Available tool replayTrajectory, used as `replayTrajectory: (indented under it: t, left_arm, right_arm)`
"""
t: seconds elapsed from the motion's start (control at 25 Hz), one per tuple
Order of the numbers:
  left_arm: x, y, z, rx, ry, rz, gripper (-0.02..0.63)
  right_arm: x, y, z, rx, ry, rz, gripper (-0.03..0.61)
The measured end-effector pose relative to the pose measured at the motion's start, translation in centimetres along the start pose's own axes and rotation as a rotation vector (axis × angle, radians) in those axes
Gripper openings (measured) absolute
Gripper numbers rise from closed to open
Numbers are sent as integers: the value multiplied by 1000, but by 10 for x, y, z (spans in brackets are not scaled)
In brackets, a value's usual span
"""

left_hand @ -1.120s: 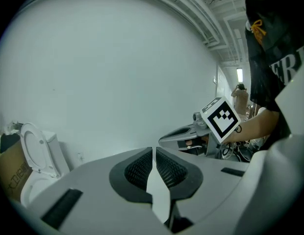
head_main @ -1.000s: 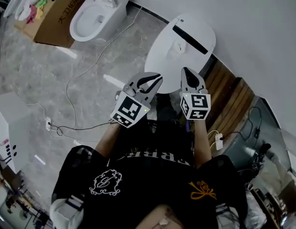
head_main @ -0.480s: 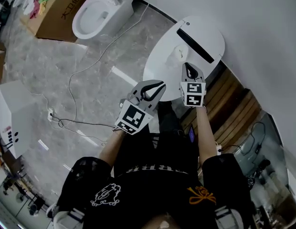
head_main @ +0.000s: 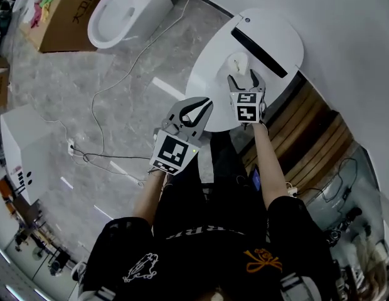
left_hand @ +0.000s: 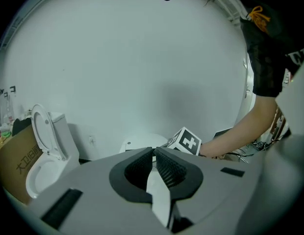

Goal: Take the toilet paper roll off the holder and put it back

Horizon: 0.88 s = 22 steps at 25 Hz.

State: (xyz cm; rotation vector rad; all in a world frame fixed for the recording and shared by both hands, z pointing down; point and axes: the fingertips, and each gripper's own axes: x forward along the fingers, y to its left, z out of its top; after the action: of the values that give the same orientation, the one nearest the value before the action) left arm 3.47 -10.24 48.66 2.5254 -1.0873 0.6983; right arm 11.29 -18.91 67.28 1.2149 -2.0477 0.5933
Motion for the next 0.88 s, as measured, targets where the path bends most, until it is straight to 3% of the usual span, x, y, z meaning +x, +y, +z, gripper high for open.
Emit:
replayTrajectory:
  t: [0.2, 0.44, 0.68, 0.88]
  left_arm:
    - [11, 5, -16, 2, 43, 7, 35]
    - [22, 11, -19, 0, 73, 8, 36]
    - [25, 10, -27, -32, 90, 8, 36]
    - [17, 9, -33, -43, 89, -6, 35]
  right_arm:
    - [39, -8, -21, 0, 52, -13, 370]
    - [71, -19, -35, -28, 101, -7, 394]
    - [75, -20, -35, -69, 63, -7, 316]
    - [71, -20, -37, -76, 103, -11, 281]
